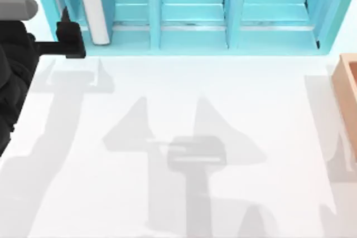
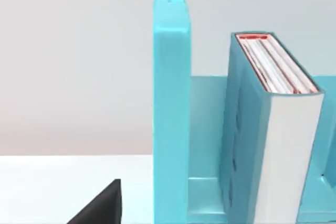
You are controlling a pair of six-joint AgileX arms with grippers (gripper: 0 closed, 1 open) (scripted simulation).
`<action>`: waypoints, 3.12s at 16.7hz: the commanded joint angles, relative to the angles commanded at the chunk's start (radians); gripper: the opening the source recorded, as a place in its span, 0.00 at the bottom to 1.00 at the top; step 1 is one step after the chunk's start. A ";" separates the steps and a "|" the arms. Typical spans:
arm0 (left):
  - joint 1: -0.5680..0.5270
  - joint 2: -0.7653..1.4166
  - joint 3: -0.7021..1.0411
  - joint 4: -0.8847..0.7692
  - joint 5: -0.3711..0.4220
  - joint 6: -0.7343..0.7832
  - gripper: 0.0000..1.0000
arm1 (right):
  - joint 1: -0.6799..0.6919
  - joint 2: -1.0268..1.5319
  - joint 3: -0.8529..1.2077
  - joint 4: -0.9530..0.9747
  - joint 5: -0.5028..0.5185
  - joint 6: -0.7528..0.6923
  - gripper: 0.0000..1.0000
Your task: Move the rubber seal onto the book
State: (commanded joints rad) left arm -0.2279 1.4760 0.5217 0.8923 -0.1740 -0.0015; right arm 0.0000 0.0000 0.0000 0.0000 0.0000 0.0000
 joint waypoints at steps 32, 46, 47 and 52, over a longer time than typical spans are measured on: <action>-0.045 0.854 0.632 0.193 -0.025 -0.001 1.00 | 0.000 0.000 0.000 0.000 0.000 0.000 1.00; -0.037 0.878 0.681 0.164 -0.017 -0.001 0.40 | 0.000 0.000 0.000 0.000 0.000 0.000 1.00; -0.037 0.878 0.681 0.164 -0.017 -0.001 0.32 | 0.000 0.000 0.000 0.000 0.000 0.000 1.00; -0.037 0.878 0.681 0.164 -0.017 -0.001 0.00 | 0.000 0.000 0.000 0.000 0.000 0.000 1.00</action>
State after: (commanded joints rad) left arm -0.2647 2.3543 1.2030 1.0559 -0.1913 -0.0029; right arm 0.0000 0.0000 0.0000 0.0000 0.0000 0.0000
